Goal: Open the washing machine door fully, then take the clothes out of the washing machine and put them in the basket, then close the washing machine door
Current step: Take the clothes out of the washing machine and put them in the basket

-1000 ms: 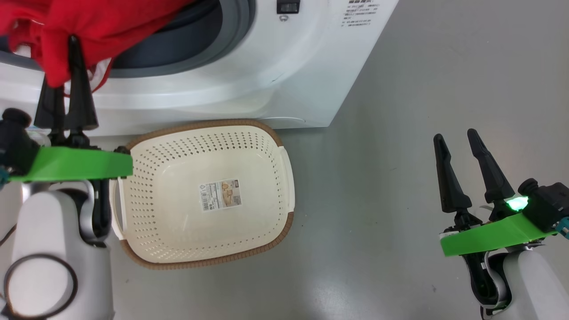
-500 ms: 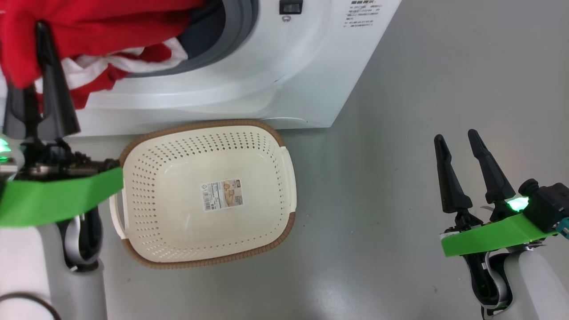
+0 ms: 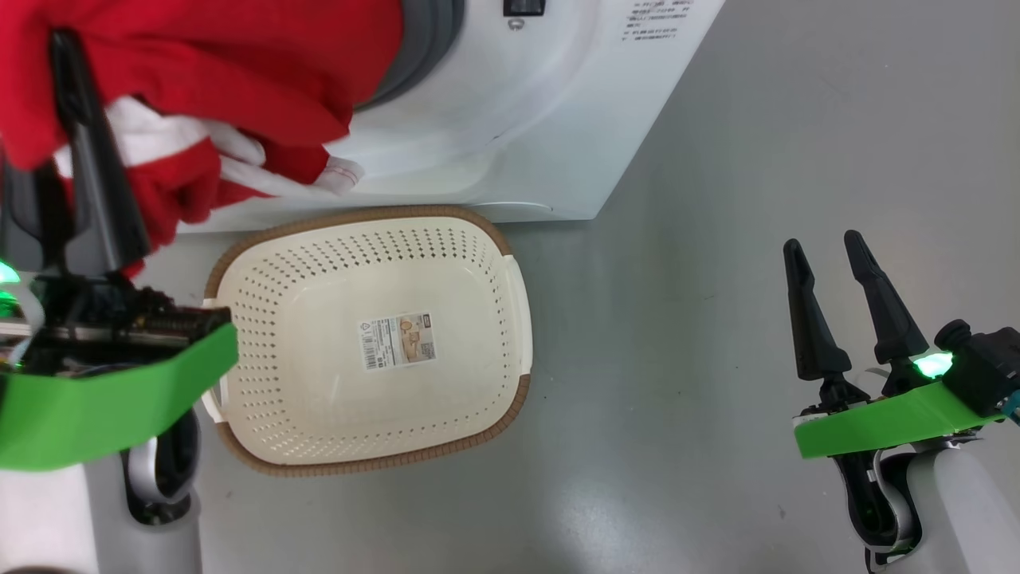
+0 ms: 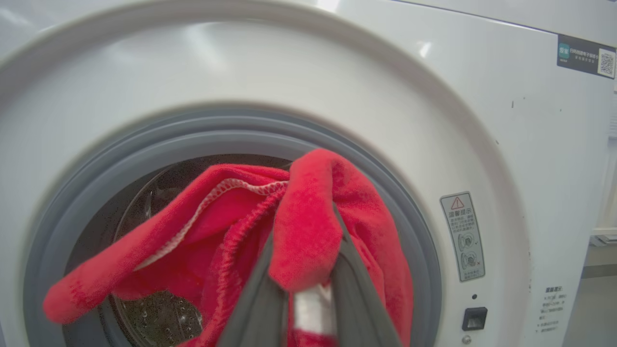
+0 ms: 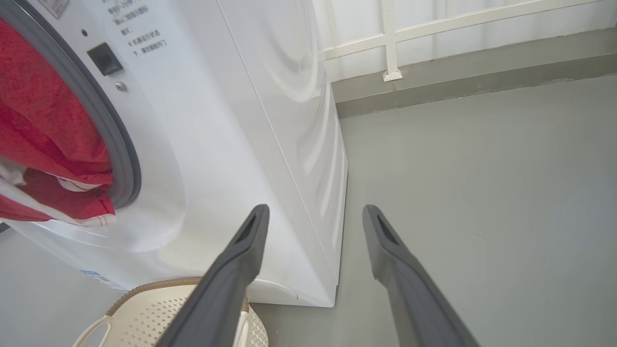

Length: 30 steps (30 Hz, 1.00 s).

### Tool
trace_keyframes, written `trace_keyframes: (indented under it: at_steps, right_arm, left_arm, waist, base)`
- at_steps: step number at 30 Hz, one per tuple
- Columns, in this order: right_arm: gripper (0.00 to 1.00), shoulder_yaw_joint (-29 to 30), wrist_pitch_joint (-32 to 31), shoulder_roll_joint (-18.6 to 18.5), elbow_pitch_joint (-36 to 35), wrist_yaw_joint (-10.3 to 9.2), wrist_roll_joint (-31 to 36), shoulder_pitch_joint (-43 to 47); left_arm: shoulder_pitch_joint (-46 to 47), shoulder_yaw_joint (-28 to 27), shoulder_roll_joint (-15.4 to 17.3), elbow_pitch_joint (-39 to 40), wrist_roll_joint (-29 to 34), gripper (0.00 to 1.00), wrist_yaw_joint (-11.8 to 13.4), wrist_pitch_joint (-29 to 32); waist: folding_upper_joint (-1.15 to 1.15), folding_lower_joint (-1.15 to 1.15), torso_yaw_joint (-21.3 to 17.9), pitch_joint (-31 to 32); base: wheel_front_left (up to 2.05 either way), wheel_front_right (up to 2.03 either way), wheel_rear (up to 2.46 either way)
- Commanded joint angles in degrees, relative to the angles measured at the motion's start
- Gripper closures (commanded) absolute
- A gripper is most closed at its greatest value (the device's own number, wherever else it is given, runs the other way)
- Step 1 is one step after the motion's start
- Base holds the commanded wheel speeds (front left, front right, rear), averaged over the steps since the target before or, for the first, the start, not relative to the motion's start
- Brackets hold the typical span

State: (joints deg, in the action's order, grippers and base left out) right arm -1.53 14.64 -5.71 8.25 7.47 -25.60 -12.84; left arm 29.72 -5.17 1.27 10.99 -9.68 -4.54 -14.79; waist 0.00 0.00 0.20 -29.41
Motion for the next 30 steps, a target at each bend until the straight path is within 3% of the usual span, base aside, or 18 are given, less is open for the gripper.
trace_keyframes:
  at_steps: [1,20,30]
  right_arm:
    - [0.00,-1.3,0.4,-0.3,-1.5,0.02,-0.1,0.8]
    - [0.00,-1.1,0.4,-0.1,-2.0,0.02,-0.2,-1.3]
    - [0.00,-1.3,0.4,0.1,-2.2,0.02,-0.2,-2.2]
  left_arm:
    - [-1.8,-1.4,1.6,0.3,-0.6,1.00,0.7,-0.2]
    - [-3.4,1.4,1.6,-18.3,-5.5,1.00,1.4,-0.2]
    - [-1.8,2.8,1.6,-28.6,-5.7,1.00,0.5,-0.2]
  waist:
    - [0.00,0.00,-0.2,-0.2]
    - [0.00,0.00,-0.4,-4.5]
    - [0.00,0.00,-0.8,-7.1]
  base:
    - [0.00,0.00,0.00]
    - [0.00,0.00,0.00]
    - [0.00,0.00,0.00]
